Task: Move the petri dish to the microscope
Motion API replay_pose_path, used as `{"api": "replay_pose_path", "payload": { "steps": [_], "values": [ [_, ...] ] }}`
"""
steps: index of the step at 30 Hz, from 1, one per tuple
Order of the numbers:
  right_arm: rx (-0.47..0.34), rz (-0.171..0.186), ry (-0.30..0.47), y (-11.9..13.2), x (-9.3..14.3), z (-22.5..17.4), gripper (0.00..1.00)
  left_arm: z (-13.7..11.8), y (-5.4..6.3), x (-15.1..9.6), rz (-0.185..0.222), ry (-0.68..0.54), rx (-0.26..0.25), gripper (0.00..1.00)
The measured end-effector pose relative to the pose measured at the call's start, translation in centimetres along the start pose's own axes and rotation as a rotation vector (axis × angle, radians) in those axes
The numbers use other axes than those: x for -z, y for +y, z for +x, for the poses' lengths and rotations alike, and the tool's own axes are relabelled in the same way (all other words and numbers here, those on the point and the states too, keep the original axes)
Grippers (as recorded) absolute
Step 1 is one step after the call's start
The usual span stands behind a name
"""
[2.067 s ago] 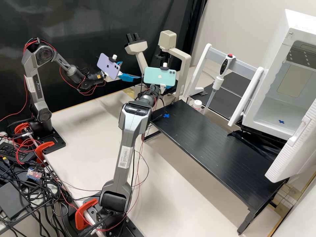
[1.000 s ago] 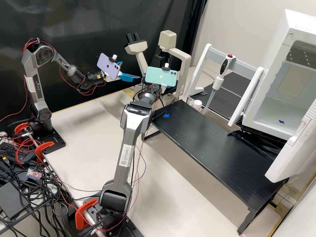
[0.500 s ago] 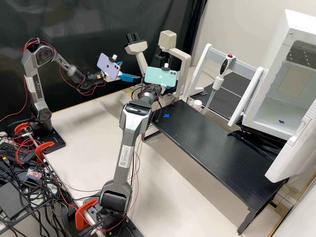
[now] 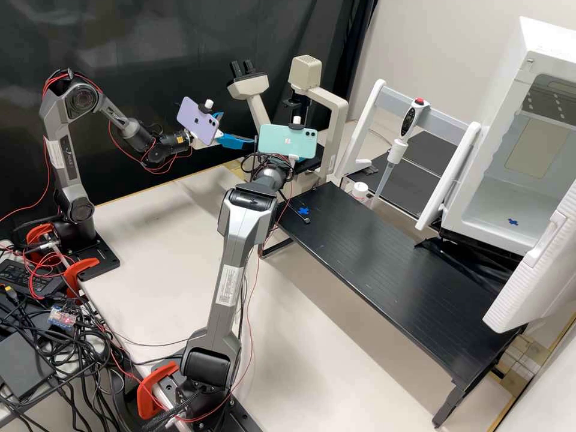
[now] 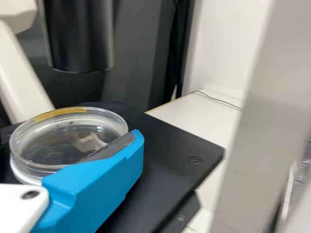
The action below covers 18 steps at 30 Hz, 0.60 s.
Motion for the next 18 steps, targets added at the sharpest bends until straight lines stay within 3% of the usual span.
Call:
{"api": "replay_pose_path", "payload": {
  "steps": [9,18],
  "values": [
    [0.032,-0.036,0.042,0.1,0.0,-0.8,1.0,0.0,0.0,0.0,0.0,0.0,0.0,1.0],
    [0.036,-0.053,0.022,0.5,-0.7,-2.2,1.0,0.0,0.0,0.0,0.0,0.0,0.0,1.0]
  ]
}}
